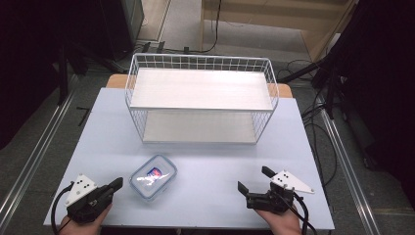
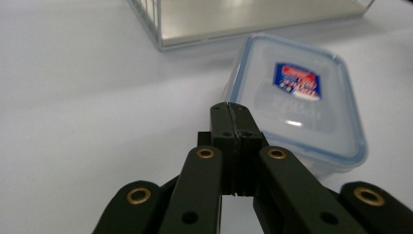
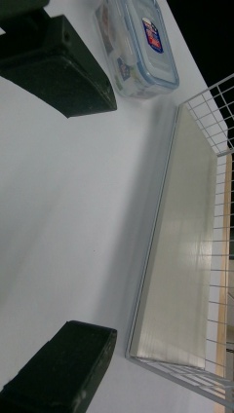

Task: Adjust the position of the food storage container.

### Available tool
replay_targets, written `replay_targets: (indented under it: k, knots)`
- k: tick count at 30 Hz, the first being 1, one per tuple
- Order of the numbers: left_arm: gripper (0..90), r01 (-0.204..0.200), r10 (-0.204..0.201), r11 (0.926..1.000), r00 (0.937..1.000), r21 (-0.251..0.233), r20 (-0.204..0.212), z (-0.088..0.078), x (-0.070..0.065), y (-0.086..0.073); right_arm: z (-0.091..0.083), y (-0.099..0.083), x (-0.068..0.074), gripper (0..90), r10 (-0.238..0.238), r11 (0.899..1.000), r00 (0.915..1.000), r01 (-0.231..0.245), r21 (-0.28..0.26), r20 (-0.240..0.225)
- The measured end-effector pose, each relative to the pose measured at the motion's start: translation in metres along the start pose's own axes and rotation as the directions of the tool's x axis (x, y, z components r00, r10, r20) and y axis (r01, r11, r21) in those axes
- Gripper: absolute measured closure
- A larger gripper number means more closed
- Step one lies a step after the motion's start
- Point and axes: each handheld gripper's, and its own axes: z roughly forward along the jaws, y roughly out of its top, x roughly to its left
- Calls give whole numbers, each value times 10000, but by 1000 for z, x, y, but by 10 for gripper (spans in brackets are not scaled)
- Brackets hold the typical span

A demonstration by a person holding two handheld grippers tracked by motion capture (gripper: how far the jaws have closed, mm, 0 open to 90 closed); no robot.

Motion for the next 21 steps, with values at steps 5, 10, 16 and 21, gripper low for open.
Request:
replay_targets:
  k: [5, 10, 16, 21]
  knots:
    - [900, -50, 60, 9976, 9999, 687, -145, 16, -6, -5, 1, -1, -1, 6, 16, 10000, 10000, -16, 56, -33]
    - [900, 51, -32, 9962, 9997, 868, -227, 28, -8, -3, 2, -1, 1, 13, 60, 9999, 10000, -59, 98, -76]
    - [900, 57, -55, 9962, 10000, 871, -26, 39, -13, 3, 3, -2, 1, 15, 104, 9999, 9999, -103, 136, -105]
    - [900, -58, 42, 9970, 9998, 778, 206, 60, -20, 16, 3, -2, 1, 16, 70, 9999, 9999, -69, 131, -114]
